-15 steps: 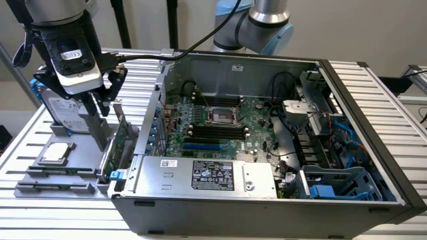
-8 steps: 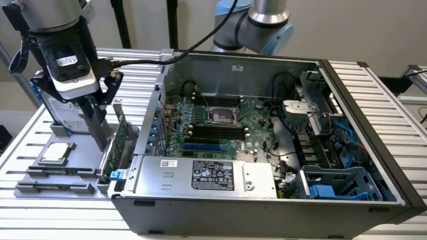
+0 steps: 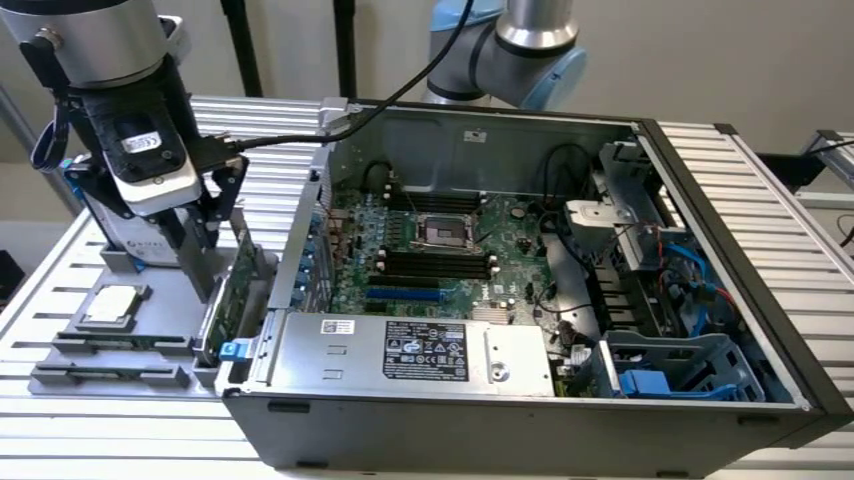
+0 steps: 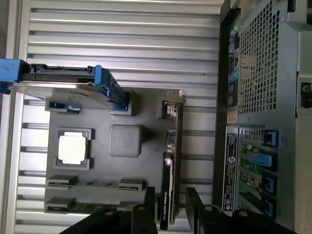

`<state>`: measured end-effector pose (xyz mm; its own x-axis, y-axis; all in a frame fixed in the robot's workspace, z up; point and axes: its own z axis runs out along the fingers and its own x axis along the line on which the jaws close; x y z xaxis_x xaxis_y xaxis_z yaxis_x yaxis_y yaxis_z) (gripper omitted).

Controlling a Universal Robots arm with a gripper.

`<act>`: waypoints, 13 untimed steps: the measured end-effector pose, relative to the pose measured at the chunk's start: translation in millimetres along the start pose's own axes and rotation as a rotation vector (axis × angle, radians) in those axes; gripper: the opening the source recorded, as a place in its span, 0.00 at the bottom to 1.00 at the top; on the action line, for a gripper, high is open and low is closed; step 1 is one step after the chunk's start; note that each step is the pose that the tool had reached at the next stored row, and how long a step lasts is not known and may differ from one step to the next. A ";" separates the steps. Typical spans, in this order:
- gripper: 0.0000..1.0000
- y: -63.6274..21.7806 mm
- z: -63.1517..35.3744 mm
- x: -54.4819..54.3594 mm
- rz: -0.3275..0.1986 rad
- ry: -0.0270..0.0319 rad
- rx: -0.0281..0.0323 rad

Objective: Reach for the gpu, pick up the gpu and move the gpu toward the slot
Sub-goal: 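Pick up the gpu and move the gpu toward the slot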

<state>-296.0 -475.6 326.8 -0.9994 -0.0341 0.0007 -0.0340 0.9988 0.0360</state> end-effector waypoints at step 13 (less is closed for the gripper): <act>0.39 -1.1 23.5 0.1 -0.018 0.0007 0.0000</act>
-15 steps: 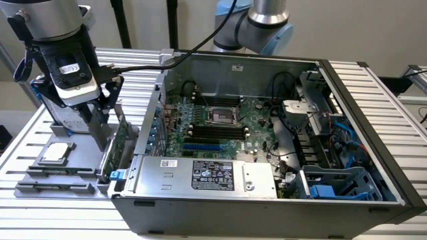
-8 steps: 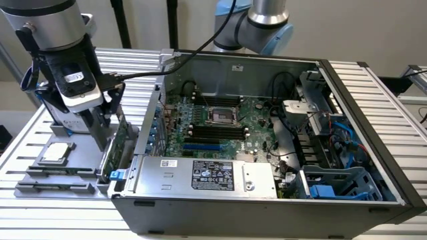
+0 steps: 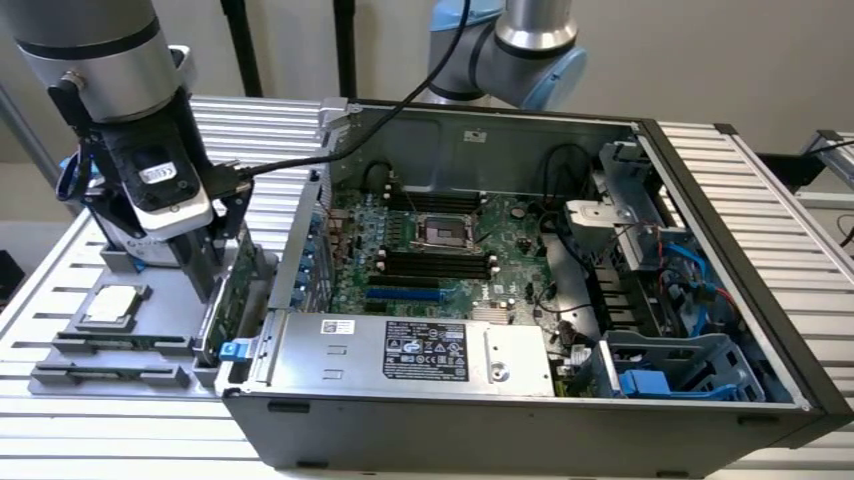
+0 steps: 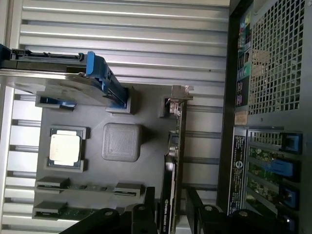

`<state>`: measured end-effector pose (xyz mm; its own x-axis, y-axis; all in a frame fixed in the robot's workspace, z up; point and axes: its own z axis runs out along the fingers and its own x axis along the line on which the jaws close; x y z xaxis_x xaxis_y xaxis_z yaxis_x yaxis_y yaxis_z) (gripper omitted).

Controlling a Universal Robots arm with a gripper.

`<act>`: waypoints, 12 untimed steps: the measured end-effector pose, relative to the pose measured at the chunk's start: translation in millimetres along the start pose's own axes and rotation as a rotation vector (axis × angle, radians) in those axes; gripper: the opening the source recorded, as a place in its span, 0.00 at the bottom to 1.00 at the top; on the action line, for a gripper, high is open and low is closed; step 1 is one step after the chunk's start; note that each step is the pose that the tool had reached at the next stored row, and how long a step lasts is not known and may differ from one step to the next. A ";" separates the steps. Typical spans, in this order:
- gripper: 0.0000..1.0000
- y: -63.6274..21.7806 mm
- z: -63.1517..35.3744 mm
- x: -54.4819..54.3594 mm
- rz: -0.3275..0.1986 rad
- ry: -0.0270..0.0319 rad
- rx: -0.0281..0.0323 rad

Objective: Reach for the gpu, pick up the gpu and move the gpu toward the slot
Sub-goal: 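Pick up the gpu and move the gpu toward the slot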

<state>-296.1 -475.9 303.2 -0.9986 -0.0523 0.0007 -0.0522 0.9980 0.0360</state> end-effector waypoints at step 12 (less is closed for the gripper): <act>0.39 -2.1 21.8 0.1 0.002 0.0001 0.0001</act>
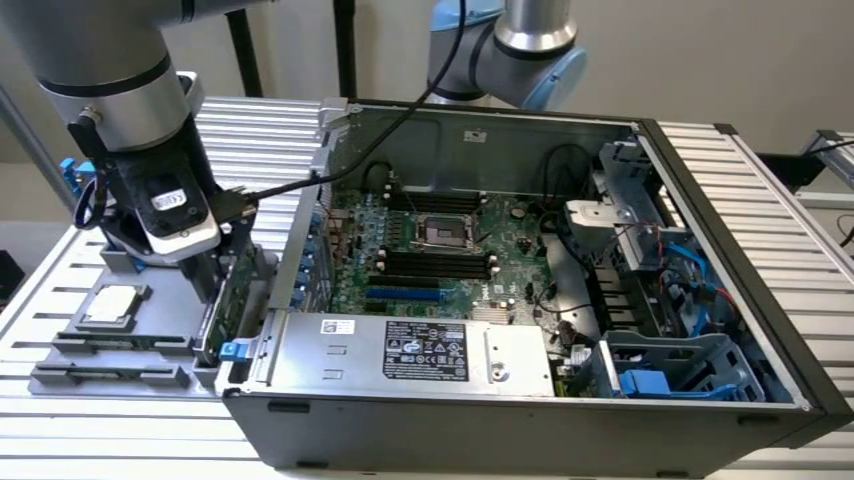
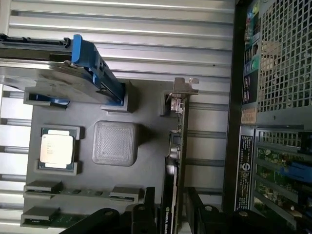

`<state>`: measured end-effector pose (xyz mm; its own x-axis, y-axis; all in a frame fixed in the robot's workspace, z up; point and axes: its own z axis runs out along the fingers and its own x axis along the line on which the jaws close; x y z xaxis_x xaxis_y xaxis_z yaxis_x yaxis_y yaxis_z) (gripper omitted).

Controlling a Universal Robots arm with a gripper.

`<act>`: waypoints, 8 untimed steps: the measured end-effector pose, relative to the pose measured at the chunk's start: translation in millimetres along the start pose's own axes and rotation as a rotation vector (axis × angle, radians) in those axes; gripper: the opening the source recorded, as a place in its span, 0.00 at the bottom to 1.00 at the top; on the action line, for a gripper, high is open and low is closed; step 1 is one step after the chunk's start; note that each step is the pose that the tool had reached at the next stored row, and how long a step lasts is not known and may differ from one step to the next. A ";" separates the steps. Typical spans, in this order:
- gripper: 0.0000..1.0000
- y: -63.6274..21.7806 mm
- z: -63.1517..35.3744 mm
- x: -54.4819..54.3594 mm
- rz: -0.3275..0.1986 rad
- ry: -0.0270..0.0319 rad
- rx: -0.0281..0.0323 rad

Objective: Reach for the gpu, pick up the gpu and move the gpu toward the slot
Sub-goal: 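Pick up the gpu and move the gpu toward the slot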

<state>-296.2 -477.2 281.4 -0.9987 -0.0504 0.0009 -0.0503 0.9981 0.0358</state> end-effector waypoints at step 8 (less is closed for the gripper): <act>0.39 -0.6 14.6 -0.6 0.008 -0.0004 -0.0001</act>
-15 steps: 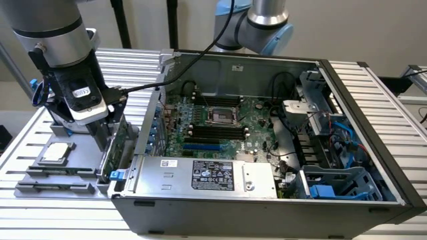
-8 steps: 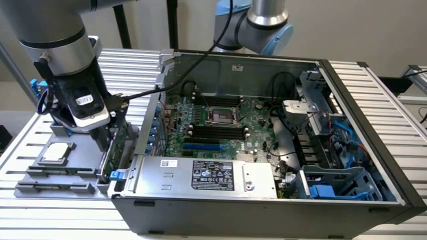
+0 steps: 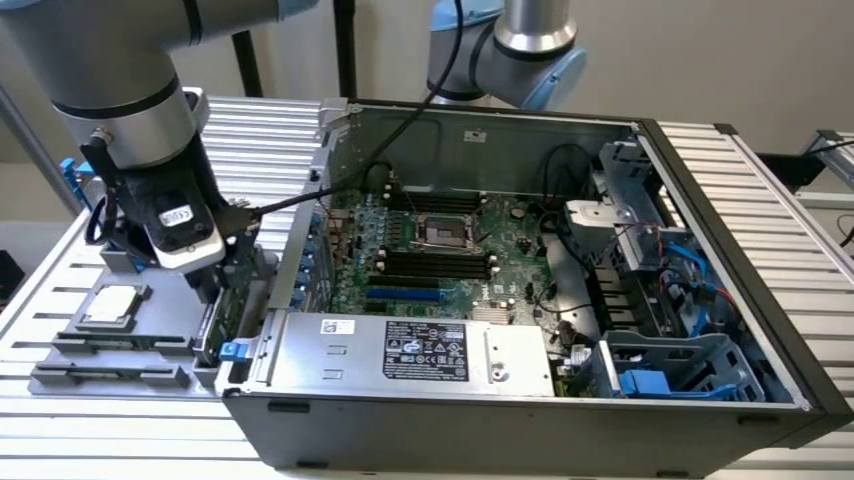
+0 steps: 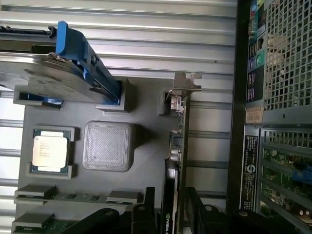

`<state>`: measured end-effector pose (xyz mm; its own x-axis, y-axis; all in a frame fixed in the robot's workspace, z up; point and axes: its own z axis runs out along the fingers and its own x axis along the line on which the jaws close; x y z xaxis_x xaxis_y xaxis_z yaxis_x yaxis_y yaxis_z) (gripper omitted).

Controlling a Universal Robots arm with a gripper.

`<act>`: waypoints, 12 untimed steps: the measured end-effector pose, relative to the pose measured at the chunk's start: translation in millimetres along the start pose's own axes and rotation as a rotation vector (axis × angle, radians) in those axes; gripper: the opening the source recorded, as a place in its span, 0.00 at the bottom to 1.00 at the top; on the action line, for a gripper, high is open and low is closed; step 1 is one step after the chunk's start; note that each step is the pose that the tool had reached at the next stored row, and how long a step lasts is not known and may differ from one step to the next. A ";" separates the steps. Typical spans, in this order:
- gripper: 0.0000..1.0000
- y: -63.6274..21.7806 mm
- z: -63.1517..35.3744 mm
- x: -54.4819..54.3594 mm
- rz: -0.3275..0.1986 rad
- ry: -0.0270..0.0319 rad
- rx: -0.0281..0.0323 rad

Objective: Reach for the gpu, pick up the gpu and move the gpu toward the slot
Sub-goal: 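Pick up the gpu and move the gpu toward the slot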

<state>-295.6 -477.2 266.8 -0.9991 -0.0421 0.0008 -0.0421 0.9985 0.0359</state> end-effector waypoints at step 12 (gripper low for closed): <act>0.39 1.8 21.3 -1.4 0.008 0.0004 0.0000</act>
<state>-294.3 -474.5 245.6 -0.9994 -0.0339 0.0015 -0.0338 0.9988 0.0359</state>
